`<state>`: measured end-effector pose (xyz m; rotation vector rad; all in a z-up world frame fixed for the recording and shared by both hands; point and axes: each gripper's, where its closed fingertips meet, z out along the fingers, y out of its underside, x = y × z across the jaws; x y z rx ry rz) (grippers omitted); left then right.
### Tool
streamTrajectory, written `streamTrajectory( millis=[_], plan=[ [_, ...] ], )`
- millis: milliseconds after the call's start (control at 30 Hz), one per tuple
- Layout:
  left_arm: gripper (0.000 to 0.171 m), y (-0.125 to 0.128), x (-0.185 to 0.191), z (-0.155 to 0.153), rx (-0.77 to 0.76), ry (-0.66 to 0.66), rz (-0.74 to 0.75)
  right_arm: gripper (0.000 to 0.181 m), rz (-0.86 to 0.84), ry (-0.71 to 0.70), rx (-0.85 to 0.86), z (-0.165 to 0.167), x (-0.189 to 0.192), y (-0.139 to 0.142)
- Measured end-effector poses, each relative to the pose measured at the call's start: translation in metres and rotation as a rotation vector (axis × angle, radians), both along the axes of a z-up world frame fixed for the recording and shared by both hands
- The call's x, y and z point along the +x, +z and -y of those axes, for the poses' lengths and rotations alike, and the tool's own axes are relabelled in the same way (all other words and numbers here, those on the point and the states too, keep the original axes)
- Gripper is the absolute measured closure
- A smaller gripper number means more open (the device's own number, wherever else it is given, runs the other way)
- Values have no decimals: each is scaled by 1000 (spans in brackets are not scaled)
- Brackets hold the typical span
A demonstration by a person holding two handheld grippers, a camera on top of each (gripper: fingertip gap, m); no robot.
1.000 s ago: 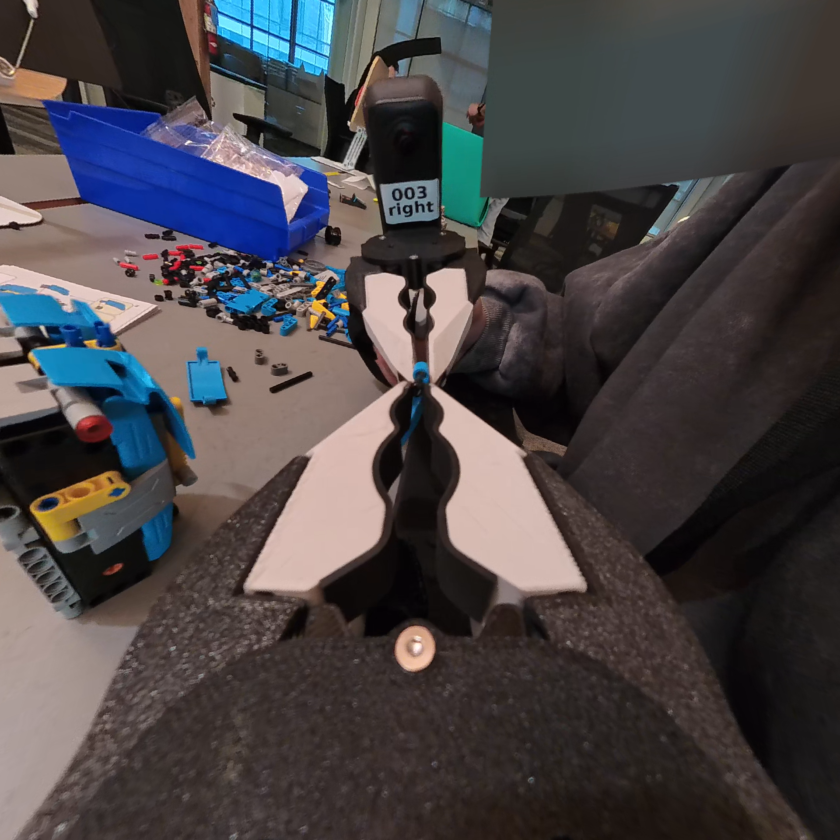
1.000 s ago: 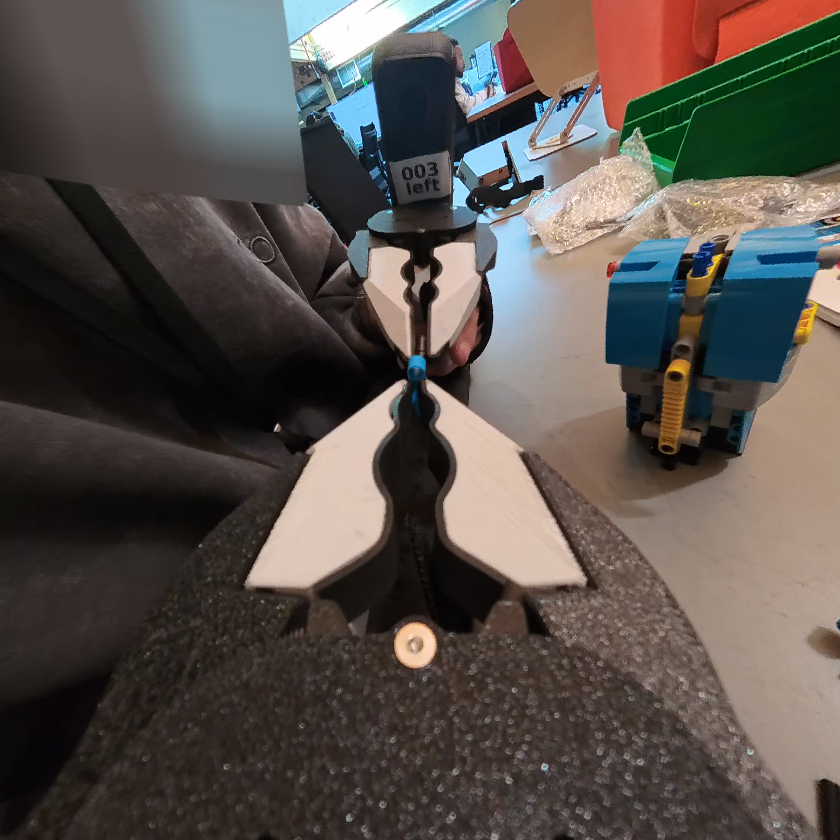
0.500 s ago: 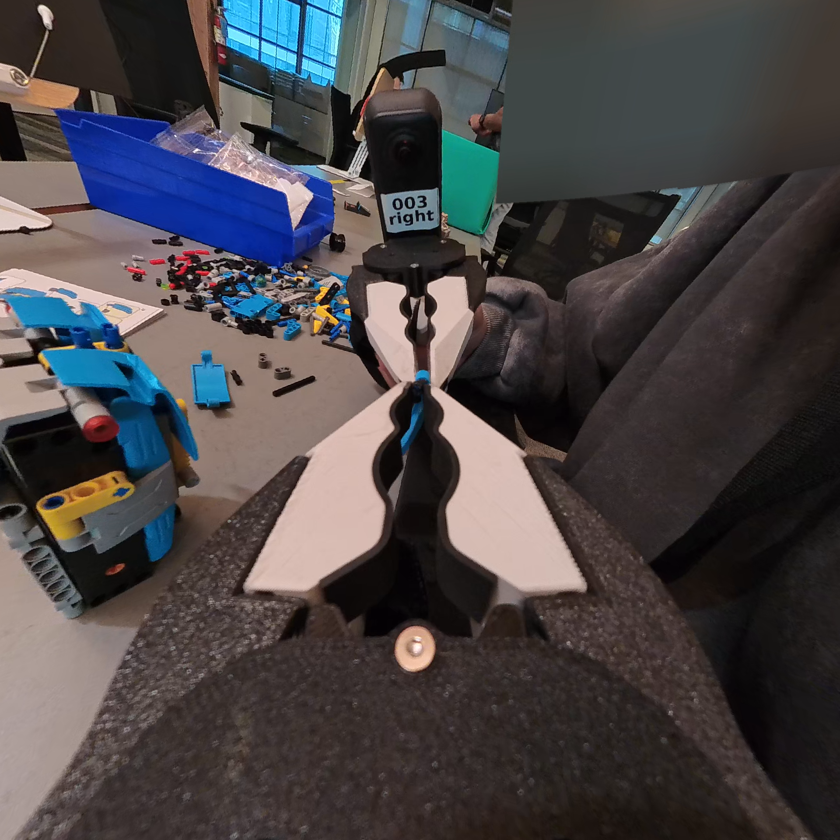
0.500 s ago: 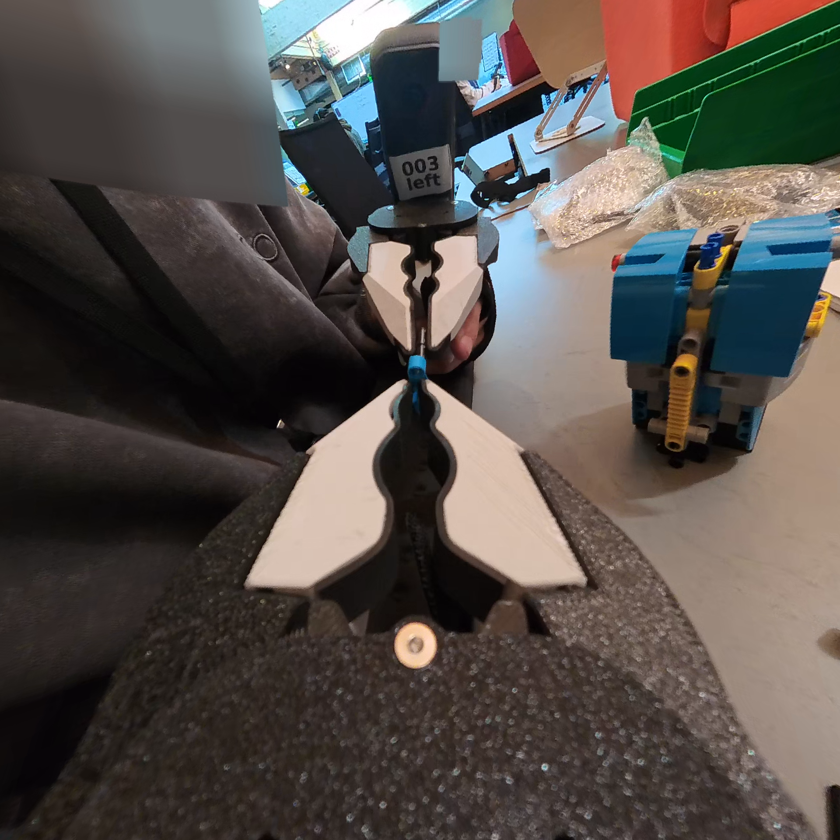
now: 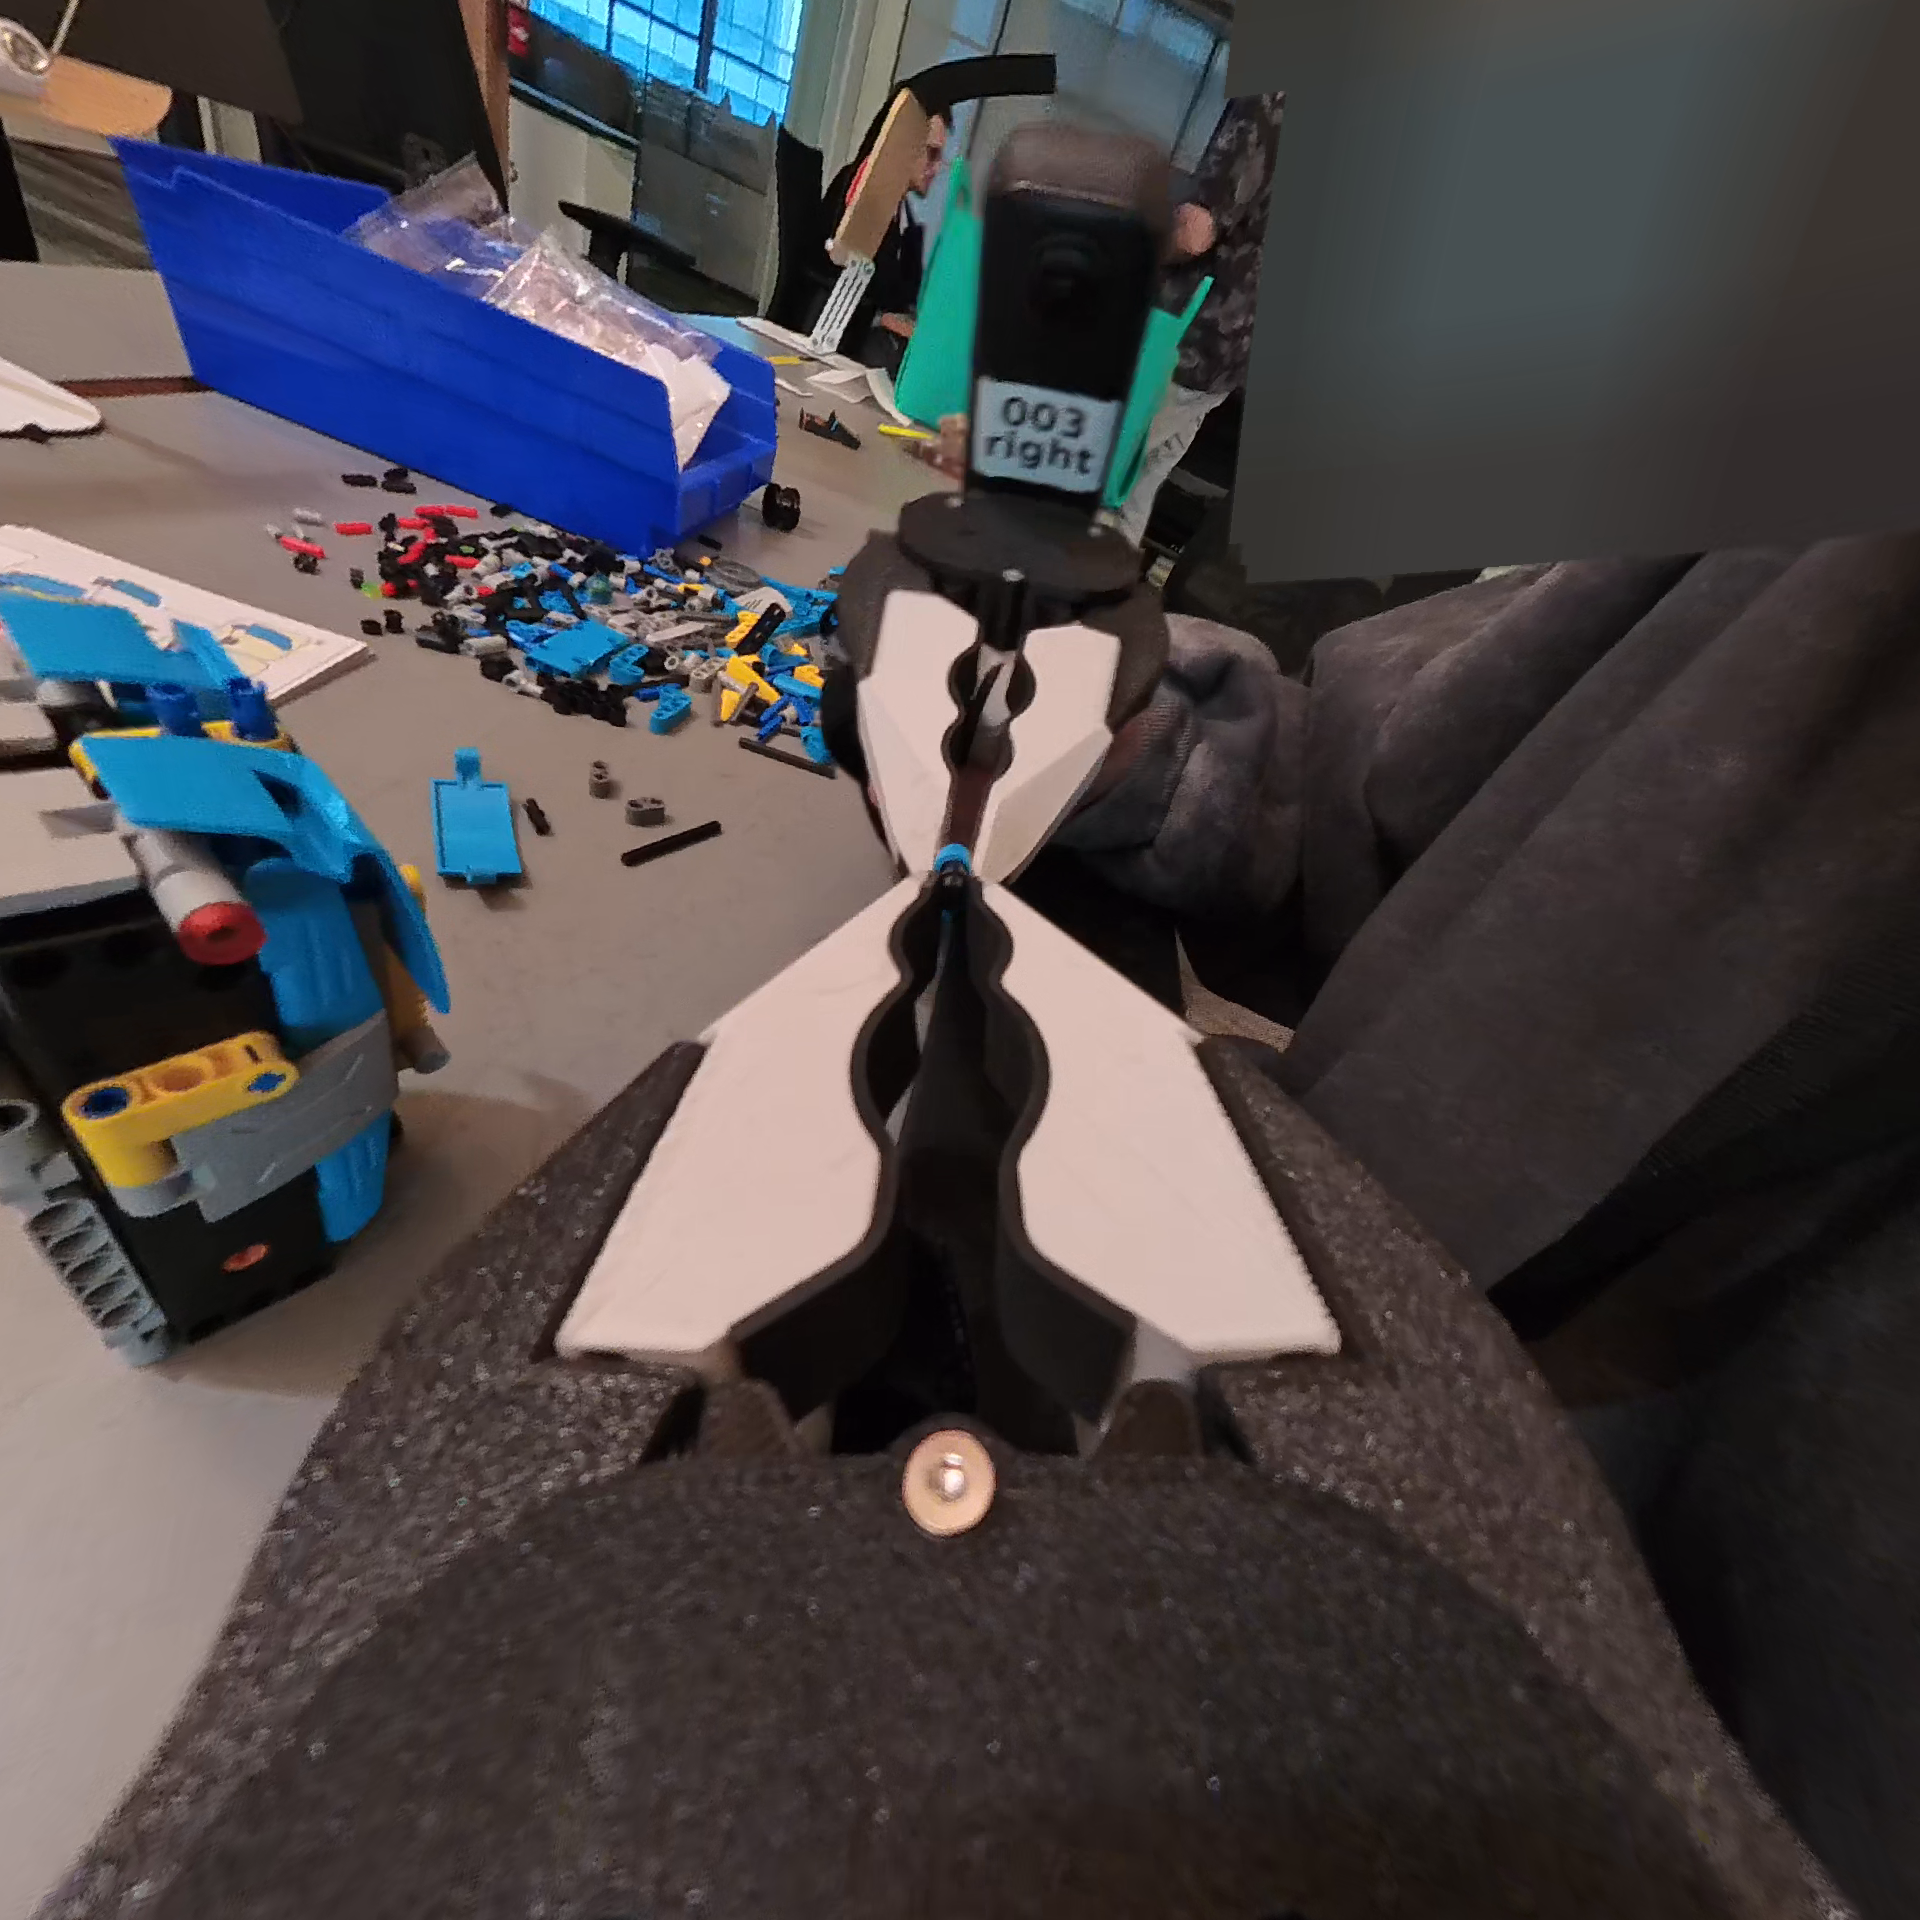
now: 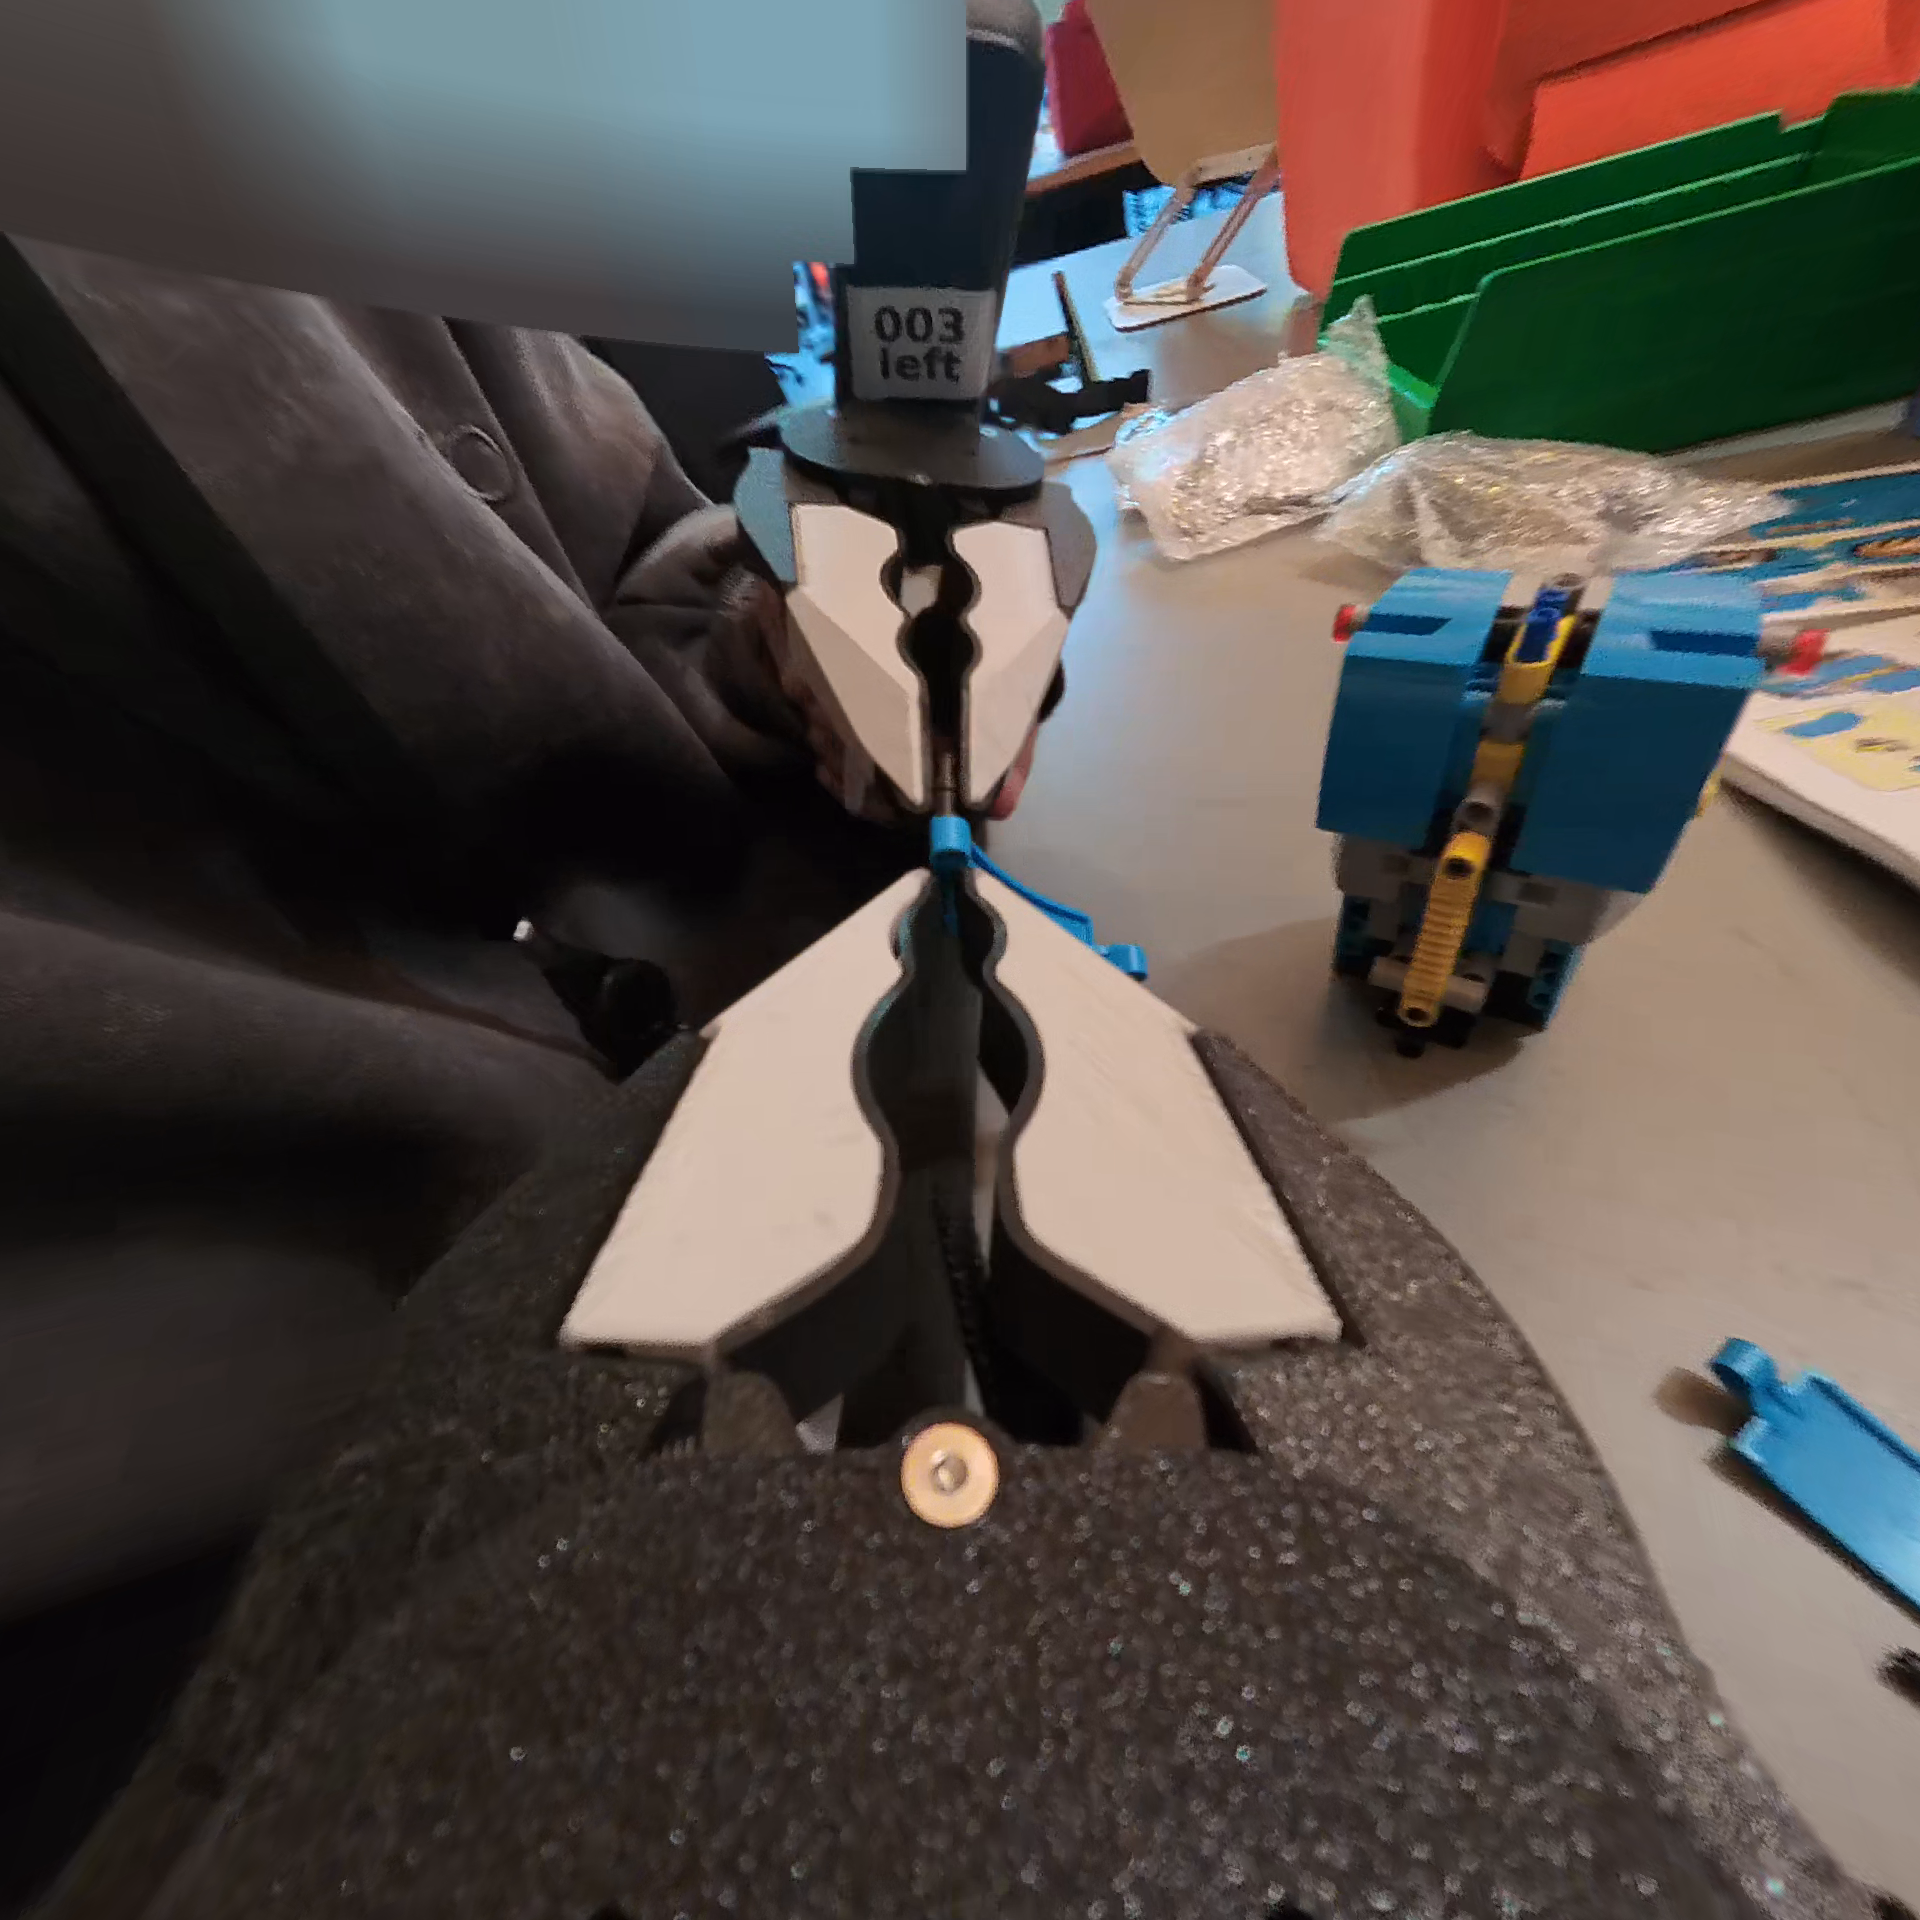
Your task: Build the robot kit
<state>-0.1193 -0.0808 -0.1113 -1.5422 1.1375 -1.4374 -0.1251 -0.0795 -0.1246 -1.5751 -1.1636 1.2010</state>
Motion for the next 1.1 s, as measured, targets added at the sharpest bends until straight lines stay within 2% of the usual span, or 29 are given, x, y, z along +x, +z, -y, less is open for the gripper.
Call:
streamTrajectory(
  millis=[200,367,500,600,667,733,867,900,1000,1033,1100],
  plan=[
    [168,-8,1,-6,-14,37,-71,178,176,-126,265,-11,2,-8],
    [168,-10,1,-9,-75,48,-80,177,198,-172,341,-16,2,-9],
    [169,-8,2,-6,-118,30,-56,177,146,-157,296,-12,2,-7],
    [169,-6,5,5,-221,-46,-23,168,11,-57,177,2,0,7],
    [169,-9,9,12,-261,-76,-20,176,-46,8,114,8,0,13],
    [169,-11,10,12,-270,-80,-32,181,-27,24,65,6,2,8],
    [169,-12,5,5,-267,-50,-39,181,6,-7,110,1,19,10],
    [169,-14,4,2,-264,-38,-49,181,32,4,98,1,22,6],
    [169,-25,-2,-6,-221,10,-122,180,317,-7,135,-7,41,-31],
    [169,-28,-4,-6,-200,8,-149,176,412,7,143,-6,50,-41],
    [169,-32,-5,-4,-163,4,-176,164,532,-54,211,-20,68,-47]
  ],
)
